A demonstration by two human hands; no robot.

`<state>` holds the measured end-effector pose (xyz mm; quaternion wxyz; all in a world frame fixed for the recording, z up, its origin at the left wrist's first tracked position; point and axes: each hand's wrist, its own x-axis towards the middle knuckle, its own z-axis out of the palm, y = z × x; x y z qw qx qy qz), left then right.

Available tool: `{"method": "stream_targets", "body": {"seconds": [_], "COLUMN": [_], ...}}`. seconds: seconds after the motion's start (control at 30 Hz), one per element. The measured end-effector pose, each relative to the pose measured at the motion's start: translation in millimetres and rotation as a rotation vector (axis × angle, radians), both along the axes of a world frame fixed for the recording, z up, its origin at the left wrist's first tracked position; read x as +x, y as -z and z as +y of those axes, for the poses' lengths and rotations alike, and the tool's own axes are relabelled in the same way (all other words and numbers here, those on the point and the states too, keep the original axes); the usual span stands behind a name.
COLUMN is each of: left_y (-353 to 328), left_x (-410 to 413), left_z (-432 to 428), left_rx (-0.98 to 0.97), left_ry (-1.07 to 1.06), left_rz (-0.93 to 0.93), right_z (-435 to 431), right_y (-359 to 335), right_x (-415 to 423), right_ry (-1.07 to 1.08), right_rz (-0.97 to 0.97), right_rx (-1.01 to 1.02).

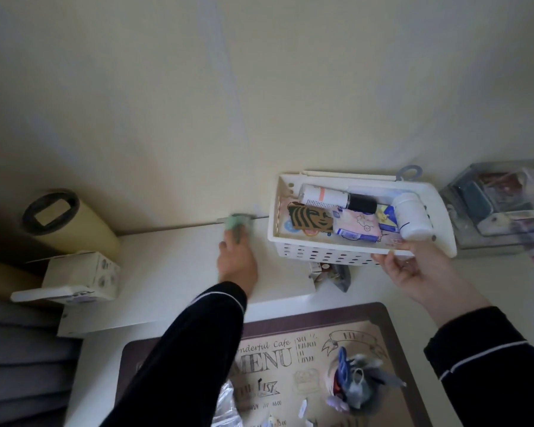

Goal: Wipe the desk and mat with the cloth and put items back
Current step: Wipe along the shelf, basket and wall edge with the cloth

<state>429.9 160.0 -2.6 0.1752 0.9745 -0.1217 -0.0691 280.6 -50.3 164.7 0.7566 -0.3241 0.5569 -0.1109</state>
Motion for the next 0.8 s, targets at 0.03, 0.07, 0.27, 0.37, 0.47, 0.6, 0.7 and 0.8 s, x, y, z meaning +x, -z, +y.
{"method": "stream_targets", "body": {"seconds": [0.03, 0.07, 0.27, 0.37, 0.47, 0.6, 0.7, 0.8], "left_y": [1.3, 2.8, 6.8, 5.3, 3.4, 6.7, 8.7, 7.0], "left_x": [-12.6, -23.1, 16.0, 42.6, 45.2, 14.7, 31.9, 61.1], "left_z": [-12.2, -20.1, 41.9, 95.5, 102.2, 85.4, 104.5, 136.9], "left_rx": [-0.008, 0.018, 0.166, 0.143, 0.127, 0.066, 0.149, 0.18], "left_ry": [0.112, 0.242, 0.282, -0.101, -0.33, -0.12, -0.018, -0.253], "left_rz": [-0.002, 0.0, -0.118, -0.051, 0.029, -0.017, -0.039, -0.004], "right_z": [2.2, 5.2, 15.0, 23.3, 36.9, 51.8, 57.2, 60.5], "right_y": [0.7, 1.3, 1.9, 5.6, 6.4, 5.0, 4.9, 6.7], "right_x": [0.6, 0.4, -4.4, -1.9, 6.2, 13.8, 14.7, 12.6], "right_ry": [0.005, 0.007, -0.041, -0.092, -0.122, -0.131, -0.133, -0.146], "right_rz": [-0.008, -0.012, -0.024, -0.039, -0.036, -0.007, 0.007, -0.012], "right_rx": [-0.001, 0.001, 0.023, 0.022, 0.006, 0.003, 0.016, 0.019]}}
